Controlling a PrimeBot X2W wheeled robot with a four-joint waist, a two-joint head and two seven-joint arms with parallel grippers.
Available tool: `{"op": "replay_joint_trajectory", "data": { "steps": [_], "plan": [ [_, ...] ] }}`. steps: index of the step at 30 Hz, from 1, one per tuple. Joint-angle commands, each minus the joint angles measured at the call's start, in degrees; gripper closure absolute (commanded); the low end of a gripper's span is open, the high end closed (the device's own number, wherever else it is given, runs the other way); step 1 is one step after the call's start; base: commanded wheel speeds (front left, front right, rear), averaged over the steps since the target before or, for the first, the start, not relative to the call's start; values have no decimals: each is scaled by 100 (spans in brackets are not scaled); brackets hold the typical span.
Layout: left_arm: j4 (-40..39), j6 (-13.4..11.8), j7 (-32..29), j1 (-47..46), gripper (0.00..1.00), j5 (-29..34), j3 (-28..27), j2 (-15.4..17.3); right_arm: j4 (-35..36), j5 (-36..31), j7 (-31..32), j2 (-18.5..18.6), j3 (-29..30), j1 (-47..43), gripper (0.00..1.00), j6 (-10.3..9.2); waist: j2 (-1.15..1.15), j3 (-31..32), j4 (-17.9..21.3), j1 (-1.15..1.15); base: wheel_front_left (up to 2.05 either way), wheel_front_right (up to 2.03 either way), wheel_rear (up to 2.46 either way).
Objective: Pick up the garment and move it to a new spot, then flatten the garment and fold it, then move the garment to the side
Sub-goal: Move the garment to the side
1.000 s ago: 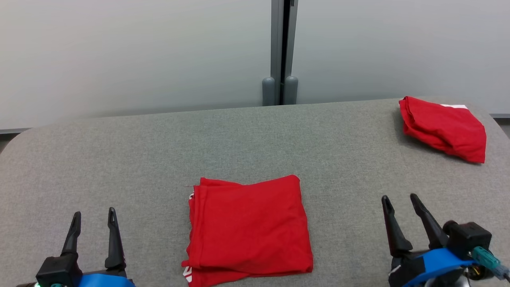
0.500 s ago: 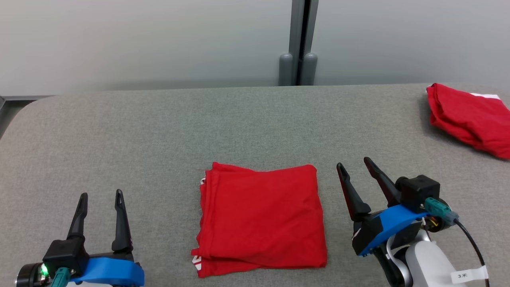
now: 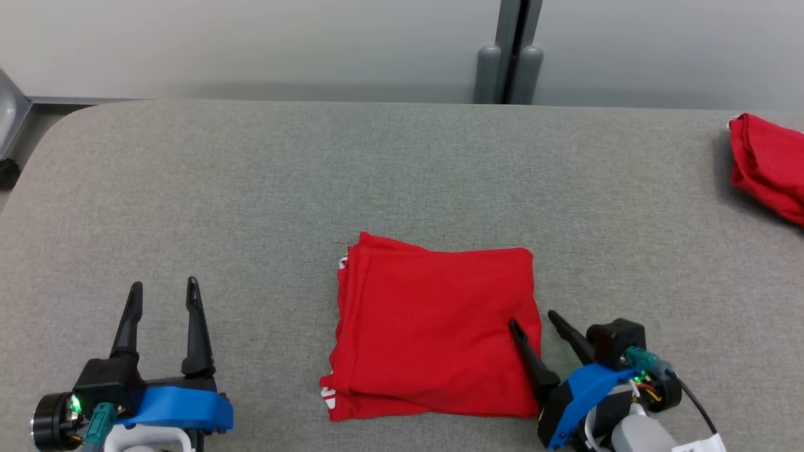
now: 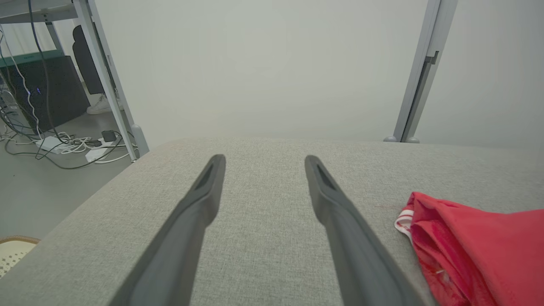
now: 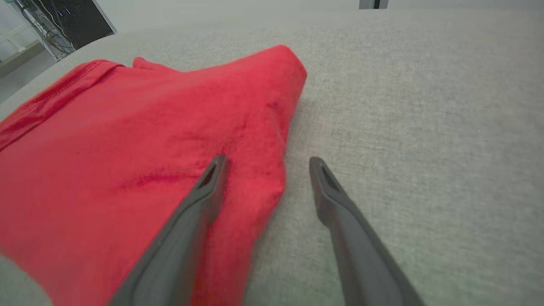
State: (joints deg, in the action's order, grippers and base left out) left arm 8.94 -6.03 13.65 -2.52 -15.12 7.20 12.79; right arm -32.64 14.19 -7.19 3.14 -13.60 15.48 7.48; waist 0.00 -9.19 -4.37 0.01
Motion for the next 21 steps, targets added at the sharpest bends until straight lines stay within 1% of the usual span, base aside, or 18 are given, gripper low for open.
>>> {"op": "replay_joint_trajectory", "data": {
  "steps": [1,7,8,9,10,13,15,21],
  "plan": [
    [17,-1,18,-86,0,7,15,-3,-114,45,-54,-10,-57,102,0,4,0,-30,-31,-1,0,0,0],
    [87,-8,63,-195,0,12,60,-40,-682,413,-142,-25,-322,220,0,4,0,-82,-91,-1,0,0,0],
    [102,-6,62,-210,0,12,65,-40,-741,522,-166,-26,-389,233,40,4,0,-85,-95,-1,0,0,0],
    [118,-4,70,-228,0,10,72,-43,-798,600,-162,-27,-469,260,58,4,0,-85,-96,-1,0,0,0],
    [128,-2,72,-245,0,4,77,-48,-846,697,-152,-29,-561,283,100,4,0,-87,-92,-1,0,0,0],
    [149,-22,89,-267,0,-18,74,-77,-926,993,-231,-23,-696,401,100,4,0,-99,-50,-1,0,0,0],
    [140,-42,107,-270,0,-31,63,-93,-986,1043,-328,-13,-677,533,100,3,0,-114,4,-1,0,0,0],
    [80,-101,133,-344,0,-33,-20,-131,-974,1040,-575,436,-468,841,100,2,0,-205,254,-1,0,0,0]
  ]
}}
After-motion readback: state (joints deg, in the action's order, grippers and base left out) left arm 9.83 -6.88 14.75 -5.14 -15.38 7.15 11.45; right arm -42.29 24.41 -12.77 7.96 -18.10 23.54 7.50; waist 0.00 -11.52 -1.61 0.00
